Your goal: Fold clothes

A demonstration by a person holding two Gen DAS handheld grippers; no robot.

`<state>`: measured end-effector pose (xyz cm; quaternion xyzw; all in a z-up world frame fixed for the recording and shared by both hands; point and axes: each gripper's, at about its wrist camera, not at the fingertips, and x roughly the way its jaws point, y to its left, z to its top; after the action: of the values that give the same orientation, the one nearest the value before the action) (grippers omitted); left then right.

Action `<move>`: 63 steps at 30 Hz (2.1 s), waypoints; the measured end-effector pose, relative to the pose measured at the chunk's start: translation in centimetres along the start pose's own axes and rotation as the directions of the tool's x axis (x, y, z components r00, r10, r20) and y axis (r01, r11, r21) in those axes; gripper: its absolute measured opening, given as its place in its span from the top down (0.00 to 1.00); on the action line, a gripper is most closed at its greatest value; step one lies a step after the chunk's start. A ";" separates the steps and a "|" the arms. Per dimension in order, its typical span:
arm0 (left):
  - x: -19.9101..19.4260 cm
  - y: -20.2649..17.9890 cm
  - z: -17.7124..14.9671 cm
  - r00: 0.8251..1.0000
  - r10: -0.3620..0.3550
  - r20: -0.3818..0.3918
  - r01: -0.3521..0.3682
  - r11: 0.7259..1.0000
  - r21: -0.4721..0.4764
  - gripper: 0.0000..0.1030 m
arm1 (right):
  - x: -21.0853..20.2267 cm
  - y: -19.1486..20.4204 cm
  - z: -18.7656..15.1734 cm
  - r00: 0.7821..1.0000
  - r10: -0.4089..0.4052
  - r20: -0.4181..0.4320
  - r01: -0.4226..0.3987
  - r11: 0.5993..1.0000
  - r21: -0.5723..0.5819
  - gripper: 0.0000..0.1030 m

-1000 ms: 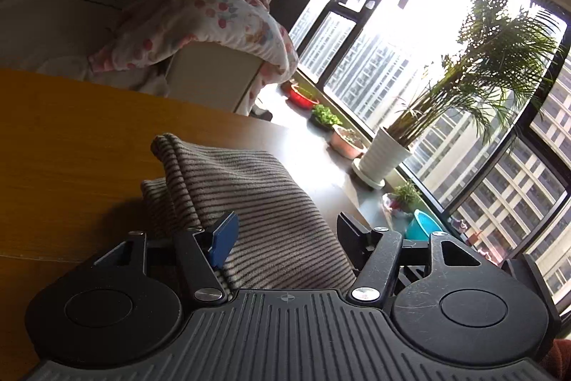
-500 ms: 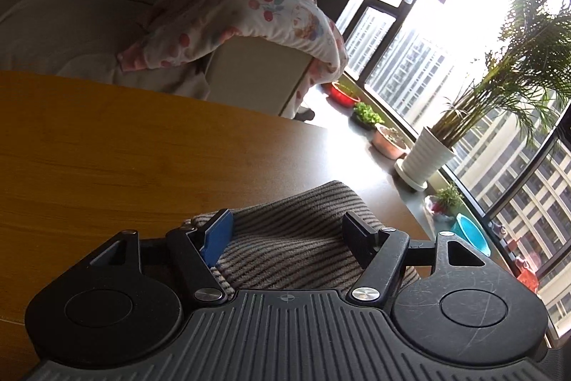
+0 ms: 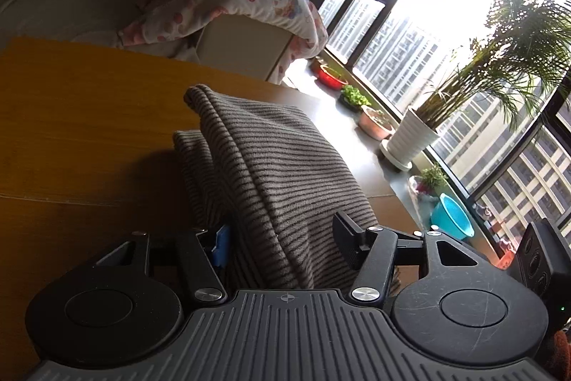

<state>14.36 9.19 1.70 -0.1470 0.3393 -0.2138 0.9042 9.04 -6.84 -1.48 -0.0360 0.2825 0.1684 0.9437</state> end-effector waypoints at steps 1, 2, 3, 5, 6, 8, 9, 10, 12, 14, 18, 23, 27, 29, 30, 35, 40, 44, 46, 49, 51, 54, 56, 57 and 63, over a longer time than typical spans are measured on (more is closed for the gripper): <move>0.1 0.1 -0.1 1.000 0.003 -0.001 -0.003 1.000 0.000 0.42 | 0.0 -0.2 0.0 1.000 0.004 0.000 -0.004 1.000 0.016 0.00; 0.2 0.1 -0.2 1.000 0.006 -0.002 -0.006 1.000 0.000 0.42 | 0.1 -0.5 0.0 1.000 0.009 -0.003 -0.009 0.999 0.034 0.00; 0.4 0.2 -0.4 1.000 0.009 -0.004 -0.009 1.000 0.000 0.41 | 0.1 -0.7 0.0 1.000 0.015 -0.006 -0.015 0.999 0.047 0.00; 0.6 0.3 -0.6 1.000 0.015 -0.006 -0.015 1.000 0.000 0.41 | 0.3 -1.0 0.0 1.000 0.025 -0.014 -0.024 0.998 0.065 0.00; 0.7 0.4 -0.7 1.000 0.018 -0.007 -0.018 1.000 0.000 0.42 | 0.3 -0.9 0.0 1.000 0.025 -0.016 -0.024 0.998 0.064 0.00; 0.9 0.5 -1.0 1.000 0.024 -0.010 -0.024 1.000 0.000 0.34 | 0.3 -0.7 -0.1 1.000 0.018 -0.018 -0.017 0.999 0.050 0.00; 1.1 0.6 -1.1 1.000 0.027 -0.011 -0.027 1.000 0.000 0.29 | 0.3 -0.6 -0.1 1.000 0.017 -0.018 -0.016 0.999 0.047 0.00; 1.0 1.2 -1.1 1.000 0.008 -0.017 -0.008 0.999 -0.047 0.29 | 0.3 -0.6 -0.1 1.000 0.017 -0.018 -0.016 0.999 0.047 0.00; 0.1 1.1 -0.5 1.000 0.015 0.016 -0.014 0.999 -0.048 0.31 | 0.3 -0.6 -0.1 1.000 0.017 -0.017 -0.016 0.999 0.048 0.00; -1.3 -0.1 0.3 0.995 0.051 0.089 -0.053 0.998 0.020 0.34 | 0.3 -0.6 -0.1 1.000 0.017 -0.017 -0.016 0.999 0.048 0.00; -3.4 -2.3 2.7 0.977 -0.065 0.204 0.049 0.995 0.083 0.33 | 0.4 -0.6 -0.1 1.000 0.016 -0.017 -0.015 0.999 0.048 0.00; 1.4 -2.5 5.3 0.989 -0.109 0.100 0.098 0.989 0.107 0.27 | 0.8 0.5 0.8 1.000 0.021 -0.014 -0.021 0.999 -0.025 0.00; 5.5 1.4 5.9 0.997 -0.082 -0.012 0.082 0.997 0.014 0.28 | 1.2 1.4 1.6 1.000 0.025 -0.011 -0.026 0.996 -0.089 0.00; 6.5 3.3 6.0 0.995 -0.102 -0.020 0.101 0.993 -0.054 0.28 | 1.3 1.8 2.0 1.000 0.028 -0.010 -0.029 0.992 -0.121 0.00; 6.7 3.9 6.1 0.993 -0.120 -0.016 0.118 0.989 -0.084 0.28 | 1.4 2.0 2.2 1.000 0.029 -0.010 -0.030 0.990 -0.136 0.00; 6.9 4.9 6.1 0.989 -0.145 -0.007 0.143 0.983 -0.116 0.28 | 1.9 3.2 3.2 0.999 0.035 -0.007 -0.036 0.976 -0.215 0.03; 3.1 2.3 5.8 0.999 -0.041 0.025 0.042 0.999 -0.027 0.13 | 1.6 3.6 3.0 0.999 0.038 0.018 -0.033 0.971 -0.236 0.00; 1.0 0.5 3.5 0.999 -0.044 0.002 0.044 0.999 0.028 0.10 | 1.2 2.6 3.0 0.996 0.085 0.002 -0.082 0.969 -0.233 0.00; 1.1 0.5 2.3 0.999 0.013 -0.033 -0.011 0.998 0.058 0.14 | 0.5 1.3 3.5 0.990 0.138 -0.024 -0.139 0.968 -0.209 0.00; 1.6 1.6 0.9 0.996 0.063 -0.061 -0.059 0.997 0.059 0.10 | -0.8 -1.9 4.5 0.979 0.195 -0.057 -0.199 0.976 -0.091 0.00; 1.6 2.3 0.8 0.997 0.038 -0.065 -0.036 0.999 0.027 0.10 | 0.3 -4.0 5.1 0.974 0.219 -0.066 -0.219 0.976 0.007 0.00; 1.8 2.1 0.6 0.997 0.049 -0.056 -0.045 0.997 0.068 0.07 | 2.7 -6.9 6.0 0.966 0.250 -0.071 -0.237 0.959 0.159 0.01; 1.7 2.1 0.5 0.997 0.047 -0.055 -0.043 0.996 0.079 0.07 | 4.3 -8.9 6.5 0.960 0.271 -0.072 -0.245 0.935 0.258 0.01; 1.6 2.2 0.4 0.997 0.044 -0.057 -0.039 0.996 0.081 0.07 | 5.1 -9.9 6.8 0.957 0.282 -0.072 -0.248 0.919 0.307 0.01; 1.6 2.7 0.4 0.997 0.031 -0.071 -0.024 0.995 0.096 0.06 | 10.9 -12.1 7.2 0.916 0.392 -0.086 -0.306 0.820 0.484 0.07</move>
<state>16.48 10.81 -0.01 -0.0913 0.3633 -0.2226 0.9001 25.44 -13.79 -1.78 0.2260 0.4008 0.2632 0.8480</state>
